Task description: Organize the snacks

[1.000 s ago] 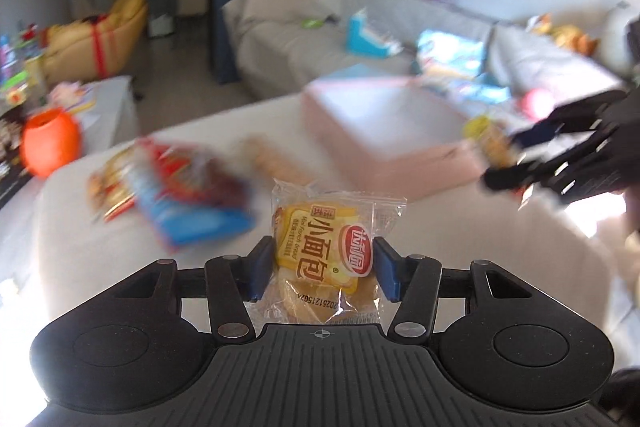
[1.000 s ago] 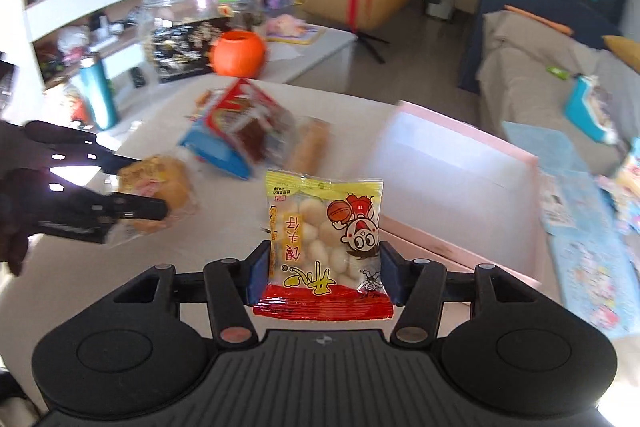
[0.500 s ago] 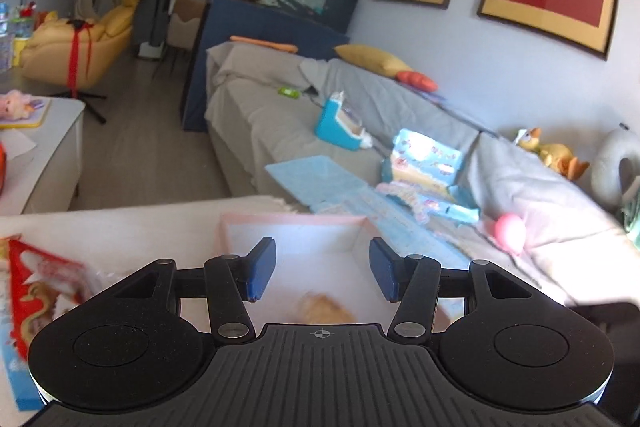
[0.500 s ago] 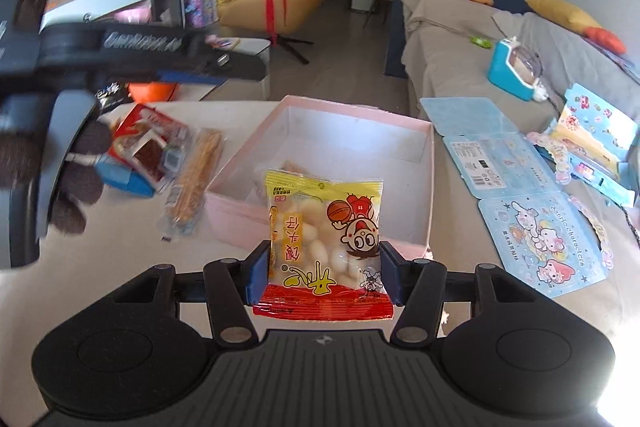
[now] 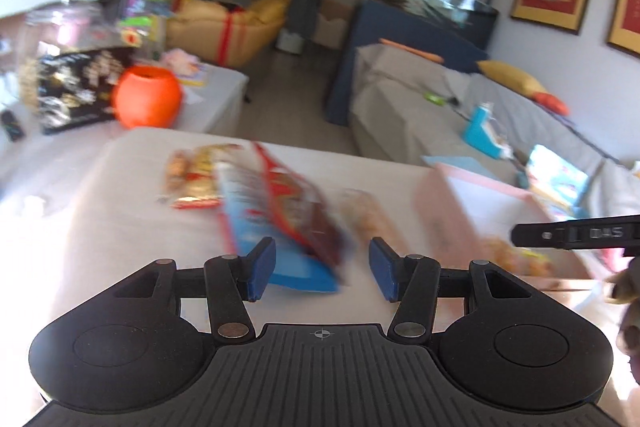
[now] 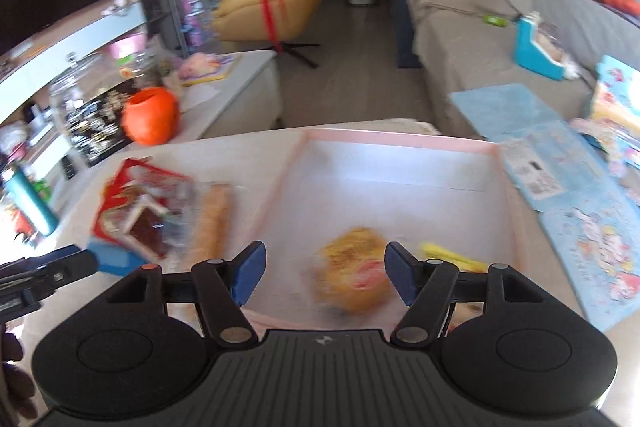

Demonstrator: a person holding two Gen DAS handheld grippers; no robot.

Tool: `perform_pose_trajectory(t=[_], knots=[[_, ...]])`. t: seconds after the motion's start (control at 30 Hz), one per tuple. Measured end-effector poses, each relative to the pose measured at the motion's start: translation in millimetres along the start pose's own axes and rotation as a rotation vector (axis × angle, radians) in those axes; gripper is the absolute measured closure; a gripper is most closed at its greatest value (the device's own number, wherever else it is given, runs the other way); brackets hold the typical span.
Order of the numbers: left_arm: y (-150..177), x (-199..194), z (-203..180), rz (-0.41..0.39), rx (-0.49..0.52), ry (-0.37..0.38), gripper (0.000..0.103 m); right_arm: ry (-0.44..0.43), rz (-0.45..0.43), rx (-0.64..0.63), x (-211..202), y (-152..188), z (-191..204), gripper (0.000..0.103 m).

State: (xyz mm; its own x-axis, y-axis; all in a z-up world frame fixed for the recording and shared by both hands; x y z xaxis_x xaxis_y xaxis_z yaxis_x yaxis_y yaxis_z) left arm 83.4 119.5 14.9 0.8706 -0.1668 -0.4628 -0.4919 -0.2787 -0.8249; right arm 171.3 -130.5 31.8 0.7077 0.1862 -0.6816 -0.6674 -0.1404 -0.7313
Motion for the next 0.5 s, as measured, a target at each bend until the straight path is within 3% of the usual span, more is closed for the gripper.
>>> perform_pose_trajectory(t=[0.17,0.33,0.5], knots=[[-2.2,-8.9,40.5,-0.101,-0.065,-0.097,0.046,-0.093,0.006,-0.109,3.1,-2.7,73.5,0.037],[-1.8,-14.0,64.4,-0.195,-0.145,-0.080,0.046,-0.178,0.067,-0.092,26.2,-14.6,121.0,0.034],[2.4,-16.4,84.5,-0.206,-0.218,-0.086,0.046,-0.154,0.077,-0.012,66.9,-32.3,151.7,0.026]])
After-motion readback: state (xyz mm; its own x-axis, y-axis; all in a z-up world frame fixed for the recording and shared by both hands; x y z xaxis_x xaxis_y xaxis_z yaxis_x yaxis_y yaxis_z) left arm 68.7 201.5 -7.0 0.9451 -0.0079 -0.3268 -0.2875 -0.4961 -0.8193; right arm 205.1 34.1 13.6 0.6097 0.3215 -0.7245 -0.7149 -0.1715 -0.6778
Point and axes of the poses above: each gripper's, at about its wrist camera, not at the fingertips, and x roughly the way its jaws point, z to its left, y to its underside, the point moved 9 cm from there along x, roughly the way its jaws point, and after that the axes turned 7 degrees about y, right-handed, at the moved point
